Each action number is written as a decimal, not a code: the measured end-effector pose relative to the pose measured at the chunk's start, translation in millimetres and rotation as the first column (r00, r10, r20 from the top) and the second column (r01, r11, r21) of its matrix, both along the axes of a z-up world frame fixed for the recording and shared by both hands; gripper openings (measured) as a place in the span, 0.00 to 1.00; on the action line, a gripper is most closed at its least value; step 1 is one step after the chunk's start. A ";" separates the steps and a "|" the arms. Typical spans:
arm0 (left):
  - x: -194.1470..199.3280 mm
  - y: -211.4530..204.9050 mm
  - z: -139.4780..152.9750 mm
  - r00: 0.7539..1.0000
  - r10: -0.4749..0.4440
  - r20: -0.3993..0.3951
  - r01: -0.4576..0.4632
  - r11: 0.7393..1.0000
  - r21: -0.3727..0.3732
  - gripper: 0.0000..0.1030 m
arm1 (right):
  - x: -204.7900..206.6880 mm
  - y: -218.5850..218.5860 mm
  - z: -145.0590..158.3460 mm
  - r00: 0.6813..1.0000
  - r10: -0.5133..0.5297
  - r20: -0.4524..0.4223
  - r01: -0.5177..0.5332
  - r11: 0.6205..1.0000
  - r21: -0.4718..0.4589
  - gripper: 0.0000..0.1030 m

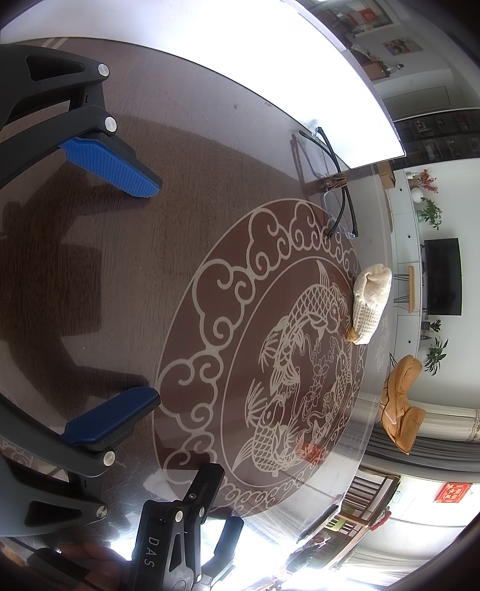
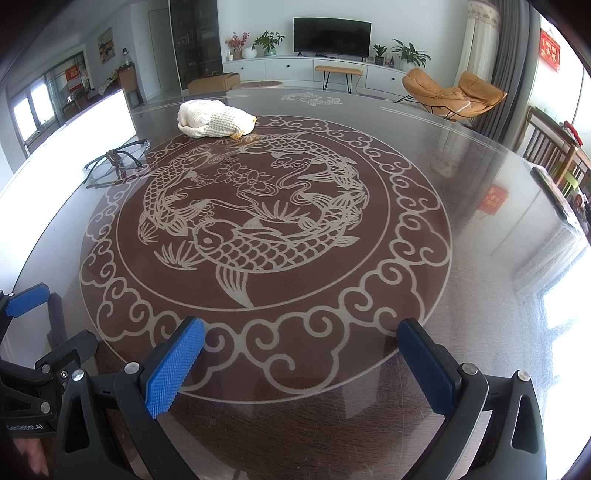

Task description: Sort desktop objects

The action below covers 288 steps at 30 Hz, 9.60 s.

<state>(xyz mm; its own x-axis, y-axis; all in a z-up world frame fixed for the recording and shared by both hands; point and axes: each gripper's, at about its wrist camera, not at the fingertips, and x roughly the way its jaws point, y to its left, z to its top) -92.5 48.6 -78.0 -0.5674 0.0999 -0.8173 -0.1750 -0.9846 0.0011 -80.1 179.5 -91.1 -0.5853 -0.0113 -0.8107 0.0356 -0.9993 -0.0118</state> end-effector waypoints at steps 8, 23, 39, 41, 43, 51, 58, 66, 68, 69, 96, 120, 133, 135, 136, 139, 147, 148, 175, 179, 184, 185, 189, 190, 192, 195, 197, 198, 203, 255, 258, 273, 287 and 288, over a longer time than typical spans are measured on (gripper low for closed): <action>0.3 -0.3 -0.1 1.000 0.000 0.000 0.000 1.000 0.000 1.00 | -0.2 0.1 -0.6 1.000 0.000 0.000 0.000 1.000 0.000 1.00; 0.3 -0.2 0.1 1.000 0.000 0.000 0.000 1.000 0.000 1.00 | 0.1 0.0 0.0 1.000 0.000 0.000 0.000 1.000 0.000 1.00; 2.1 -7.8 2.1 0.999 0.048 -0.003 -0.048 0.999 0.010 1.00 | 0.1 0.2 -0.3 1.000 0.000 0.000 0.000 1.000 -0.001 1.00; 1.7 -7.4 1.9 0.999 0.048 -0.004 -0.048 0.999 0.014 1.00 | 0.1 0.2 -0.6 1.000 0.000 0.000 0.000 1.000 -0.001 1.00; 1.0 -7.4 1.8 0.999 0.047 -0.003 -0.047 0.999 0.009 1.00 | 0.1 0.2 -0.4 1.000 0.000 0.000 0.000 1.000 -0.001 1.00; -0.3 -6.9 1.1 0.999 0.047 -0.002 -0.047 0.999 0.003 1.00 | 0.3 0.1 -0.1 1.000 0.000 -0.001 0.000 1.000 -0.001 1.00; -0.7 -9.7 1.2 0.998 0.062 -0.003 -0.062 0.998 0.010 1.00 | 0.2 0.3 -0.9 1.000 0.001 -0.001 -0.001 1.000 -0.001 1.00; -0.5 -27.0 0.2 0.993 0.117 0.002 -0.117 0.993 0.000 1.00 | 0.4 0.2 -0.4 1.000 0.001 -0.001 -0.001 1.000 -0.001 1.00; -1.7 -31.9 0.1 0.990 0.138 0.002 -0.138 0.990 0.004 1.00 | 0.2 0.4 -0.9 1.000 0.001 -0.001 -0.001 1.000 -0.001 1.00; -2.1 -32.5 -0.1 0.990 0.141 0.001 -0.141 0.990 0.003 1.00 | 0.2 0.4 -1.0 1.000 0.001 -0.001 -0.001 1.000 -0.001 1.00; -5.3 -31.9 -1.0 0.990 0.143 0.003 -0.143 0.990 0.004 1.00 | -229.6 -127.0 15.5 0.916 0.399 0.040 -0.401 0.914 0.069 0.62; -4.0 -31.6 -1.5 0.990 0.141 0.002 -0.141 0.990 0.006 1.00 | 58.2 23.4 9.6 0.997 0.076 -0.031 -0.074 0.996 0.049 0.86; -2.3 -32.3 -1.8 0.990 0.141 0.001 -0.141 0.990 0.006 1.00 | 49.4 15.9 -0.5 0.999 0.048 0.001 -0.048 0.999 0.001 1.00; -2.3 -32.2 -1.8 0.990 0.141 0.002 -0.141 0.990 0.006 1.00 | 49.5 16.0 -0.3 0.999 0.048 0.001 -0.048 0.999 0.001 1.00; -2.2 -32.1 -1.9 0.990 0.141 0.001 -0.141 0.990 0.006 1.00 | 49.5 16.0 -0.4 0.999 0.048 0.001 -0.048 0.999 0.001 1.00; -2.2 -32.1 -1.8 0.990 0.141 0.002 -0.141 0.990 0.006 1.00 | 49.6 16.0 -0.3 0.999 0.048 0.001 -0.048 0.999 0.001 1.00; -2.0 -32.0 -1.7 0.990 0.141 0.002 -0.141 0.990 0.006 1.00 | 49.6 16.0 -0.1 0.999 0.048 0.001 -0.048 0.999 0.001 1.00; -2.1 -32.0 -1.7 0.990 0.141 0.002 -0.141 0.990 0.006 1.00 | 49.6 16.0 -0.1 0.999 0.048 0.001 -0.048 0.999 0.001 1.00; -20.1 -19.2 6.8 0.994 -0.075 0.074 0.078 0.996 -0.045 1.00 | 49.6 15.9 -0.1 0.999 0.048 0.001 -0.048 0.999 0.001 1.00; -70.5 -9.4 33.2 0.980 -0.196 -0.044 0.176 0.944 -0.279 1.00 | 49.6 15.9 0.1 0.999 0.048 0.001 -0.048 0.999 0.001 1.00; -157.7 -10.7 43.5 0.961 -0.270 -0.055 0.229 0.895 -0.382 1.00 | 50.1 15.9 0.6 0.999 0.047 0.001 -0.047 0.999 0.001 1.00; -173.2 -11.5 39.5 0.963 -0.264 -0.046 0.224 0.887 -0.404 1.00 | 49.9 15.8 0.2 0.999 0.048 0.001 -0.048 0.999 0.001 1.00; -221.6 -26.7 22.1 0.980 -0.196 0.034 0.196 0.922 -0.334 1.00 | 50.1 15.7 0.2 0.999 0.047 0.001 -0.047 0.999 0.001 1.00; -229.2 -32.2 17.5 0.980 -0.185 0.067 0.196 0.940 -0.280 1.00 | 50.1 15.6 0.1 0.999 0.047 0.001 -0.047 0.999 0.001 1.00; -235.7 -43.9 12.6 0.980 -0.167 0.111 0.184 0.969 -0.163 1.00 | 50.3 15.6 0.2 0.999 0.047 0.001 -0.047 0.999 0.001 1.00; -229.1 -60.8 9.8 0.968 -0.160 0.194 0.152 0.987 0.058 1.00 | 50.3 15.6 0.2 0.999 0.047 0.001 -0.047 0.999 0.001 1.00; -208.5 -66.5 13.2 0.964 -0.178 0.197 0.147 0.975 0.164 1.00 | 50.3 15.6 0.3 0.999 0.047 0.001 -0.047 0.999 0.001 1.00; -196.0 -69.3 15.0 0.961 -0.194 0.197 0.149 0.964 0.222 1.00 | 50.3 15.6 0.2 0.999 0.047 0.001 -0.047 0.999 0.001 1.00; -144.1 -85.6 15.1 0.959 -0.205 0.198 0.124 0.926 0.357 1.00 | 50.3 15.7 0.2 0.999 0.047 0.001 -0.047 0.999 0.001 1.00; 8.0 -426.9 99.7 0.852 0.514 0.095 -0.523 0.835 0.172 0.11 | -75.5 -429.5 133.0 0.714 0.700 0.013 -0.646 0.666 -0.374 0.51; 8.3 -428.3 82.1 0.843 0.522 0.130 -0.537 0.830 0.149 0.12 | -89.1 -464.9 91.4 0.715 0.692 0.104 -0.603 0.685 -0.409 0.60; 54.2 -360.1 147.9 0.765 0.624 -0.156 -0.614 0.781 0.115 0.97 | -88.4 -400.1 151.5 0.782 0.623 0.020 -0.618 0.780 -0.101 1.00; 103.1 -356.4 166.2 0.560 0.809 -0.177 -0.746 0.586 0.316 0.97 | -78.6 -371.5 130.8 0.743 0.666 0.065 -0.647 0.740 -0.182 1.00; 102.8 -352.8 167.7 0.564 0.801 -0.201 -0.749 0.598 0.284 0.97 | -77.5 -372.8 132.2 0.742 0.668 0.057 -0.650 0.738 -0.184 1.00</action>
